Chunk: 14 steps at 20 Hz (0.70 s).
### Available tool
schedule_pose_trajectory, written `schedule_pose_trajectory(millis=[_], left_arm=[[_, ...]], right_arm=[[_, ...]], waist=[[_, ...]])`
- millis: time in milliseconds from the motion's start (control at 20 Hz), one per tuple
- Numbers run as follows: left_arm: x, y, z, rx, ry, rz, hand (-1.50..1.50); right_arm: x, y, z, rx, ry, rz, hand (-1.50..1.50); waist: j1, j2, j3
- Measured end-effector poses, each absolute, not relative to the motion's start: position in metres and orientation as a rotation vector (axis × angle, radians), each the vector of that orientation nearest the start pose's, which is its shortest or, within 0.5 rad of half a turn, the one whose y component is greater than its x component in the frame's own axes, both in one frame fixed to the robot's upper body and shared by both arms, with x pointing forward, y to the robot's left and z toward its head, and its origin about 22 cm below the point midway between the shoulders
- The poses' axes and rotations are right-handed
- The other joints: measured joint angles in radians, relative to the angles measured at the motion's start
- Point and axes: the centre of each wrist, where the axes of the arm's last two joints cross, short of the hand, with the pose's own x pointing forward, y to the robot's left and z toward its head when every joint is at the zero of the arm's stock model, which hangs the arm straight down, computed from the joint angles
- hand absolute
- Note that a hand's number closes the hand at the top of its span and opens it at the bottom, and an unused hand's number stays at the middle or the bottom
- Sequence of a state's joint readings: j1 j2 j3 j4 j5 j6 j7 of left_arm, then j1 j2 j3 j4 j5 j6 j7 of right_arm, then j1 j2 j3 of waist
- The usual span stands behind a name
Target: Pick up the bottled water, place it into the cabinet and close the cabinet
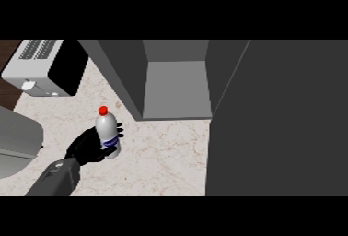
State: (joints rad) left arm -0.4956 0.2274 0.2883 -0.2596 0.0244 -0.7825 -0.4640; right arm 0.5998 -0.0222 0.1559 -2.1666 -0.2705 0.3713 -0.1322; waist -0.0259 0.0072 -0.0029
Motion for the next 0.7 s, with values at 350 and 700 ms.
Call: schedule_pose_trajectory(millis=[350,700], left_arm=[[0.28,0.311,-0.132,-0.655,-1.21,-0.041,1.5],[0.268,0.314,-0.139,-0.532,-1.332,0.113,1.5]], right_arm=[[0.104,-0.24,0.051,0.416,-1.795,-0.001,-1.5],[0.104,-0.241,0.051,0.406,-1.791,-0.008,-1.5]], waist=[[0.004,-0.001,0.0],[0.014,-0.004,0.001]])
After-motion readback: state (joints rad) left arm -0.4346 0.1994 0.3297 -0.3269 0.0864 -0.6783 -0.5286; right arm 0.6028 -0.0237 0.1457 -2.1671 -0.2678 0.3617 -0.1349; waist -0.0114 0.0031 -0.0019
